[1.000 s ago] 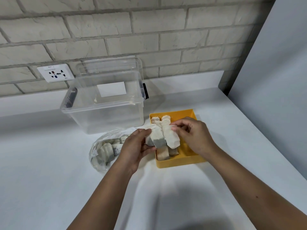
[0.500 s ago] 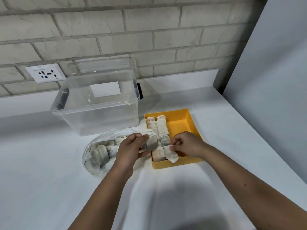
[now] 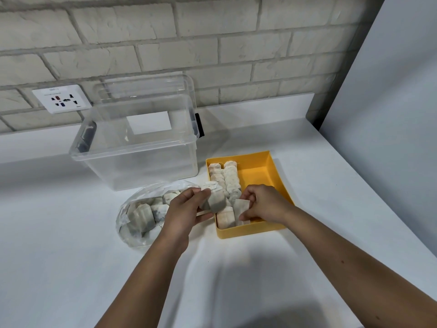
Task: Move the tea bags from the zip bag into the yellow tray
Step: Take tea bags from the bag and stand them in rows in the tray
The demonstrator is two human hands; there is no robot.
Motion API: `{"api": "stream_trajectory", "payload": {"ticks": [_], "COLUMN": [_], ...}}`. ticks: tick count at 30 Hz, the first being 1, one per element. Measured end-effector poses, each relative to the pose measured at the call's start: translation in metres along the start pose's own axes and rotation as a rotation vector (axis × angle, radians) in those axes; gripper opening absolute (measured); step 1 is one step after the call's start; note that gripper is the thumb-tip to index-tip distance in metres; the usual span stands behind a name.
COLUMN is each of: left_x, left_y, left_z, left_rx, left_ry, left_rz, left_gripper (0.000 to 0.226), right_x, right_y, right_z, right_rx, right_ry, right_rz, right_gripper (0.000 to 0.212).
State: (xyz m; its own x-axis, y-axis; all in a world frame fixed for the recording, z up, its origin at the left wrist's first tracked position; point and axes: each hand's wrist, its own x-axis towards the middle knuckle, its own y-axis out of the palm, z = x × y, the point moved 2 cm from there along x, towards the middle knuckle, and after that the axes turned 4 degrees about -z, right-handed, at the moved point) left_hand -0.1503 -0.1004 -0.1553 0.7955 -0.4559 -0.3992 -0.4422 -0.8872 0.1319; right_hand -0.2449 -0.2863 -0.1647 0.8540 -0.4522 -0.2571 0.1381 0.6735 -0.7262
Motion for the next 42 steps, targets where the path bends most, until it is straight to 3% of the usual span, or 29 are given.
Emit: {"api": "stream_trajectory", "payload": {"ticks": [8,13,15,18,26,34,42], "left_x": [-0.003,-0.006,-0.008,-0.010,-0.009,-0.009,-0.008], "left_y": [0.001,0.007,0.009,0.012,0.003,0.004,0.003], "left_z": [0.000,-0.003,-0.005,-0.006,-0.009,0.001,0.003], "left_rx": [-0.009,0.008,0.021,0.036,0.030,0.043,0.036], "left_ry": [-0.021,-0.007,0.005,0.027,0.079,0.022,-0.009], "left_rz": [-0.004,0.025,0.031,0.039,-0.047,-0.040,-0.026], "left_gripper": [0.028,0.011,0.012,0.015,0.016,0.016,0.015], "right_x": [-0.005,-0.023,-0.028,-0.029,-0.030,-0.022,-0.011], "right_y": [-0.007,-0.025,-0.027,-0.023,-0.041,-0.017,-0.011], "right_z": [0.007,0.036,0.046,0.049,0.029,0.005,-0.001], "right_rx": [-0.074,0.278,0.313,0.173,0.055,0.061,-0.052], "right_ry": [-0.066,-0.249,-0.250,-0.218,-0.154,0.016,0.054], "right_rz": [-0.092,-0.416,-0.352,-0.247,-0.213,0.105,0.068], "right_gripper": [0.053,0.011,0.013,0.017,0.012,0.011,0.024]}}
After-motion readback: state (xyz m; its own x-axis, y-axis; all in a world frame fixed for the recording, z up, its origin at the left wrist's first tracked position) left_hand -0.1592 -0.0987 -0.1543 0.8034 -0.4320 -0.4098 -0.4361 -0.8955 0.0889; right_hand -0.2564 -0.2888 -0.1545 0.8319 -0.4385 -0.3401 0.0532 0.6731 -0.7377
